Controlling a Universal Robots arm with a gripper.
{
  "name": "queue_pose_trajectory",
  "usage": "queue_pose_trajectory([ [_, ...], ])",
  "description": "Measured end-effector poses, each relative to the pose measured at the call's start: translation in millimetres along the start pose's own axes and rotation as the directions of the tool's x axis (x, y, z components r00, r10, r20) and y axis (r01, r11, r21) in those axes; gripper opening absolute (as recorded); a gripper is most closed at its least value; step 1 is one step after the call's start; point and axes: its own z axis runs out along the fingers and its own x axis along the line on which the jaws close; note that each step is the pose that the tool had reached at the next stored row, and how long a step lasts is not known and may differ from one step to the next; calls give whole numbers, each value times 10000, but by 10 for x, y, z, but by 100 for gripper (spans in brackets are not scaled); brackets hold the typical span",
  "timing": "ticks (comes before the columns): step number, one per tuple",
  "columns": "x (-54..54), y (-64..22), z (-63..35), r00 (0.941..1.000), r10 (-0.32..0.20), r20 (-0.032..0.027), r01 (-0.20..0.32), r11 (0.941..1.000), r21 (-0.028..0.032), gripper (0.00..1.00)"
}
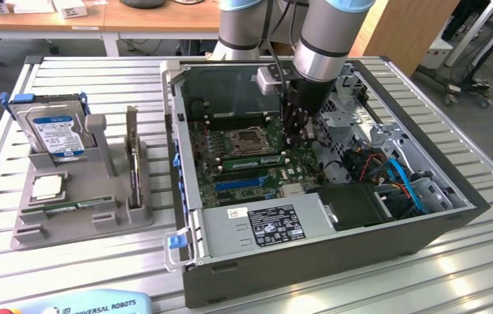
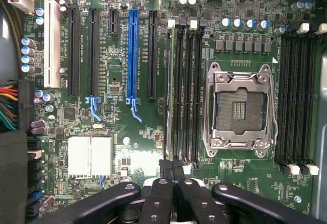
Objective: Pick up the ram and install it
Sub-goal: 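Press down the ram until it locks into place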
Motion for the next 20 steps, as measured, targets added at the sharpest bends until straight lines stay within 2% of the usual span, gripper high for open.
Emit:
queue_pose_trajectory([
  [20,3,-2,152,10000,33,1,-33,10000,1,10],
])
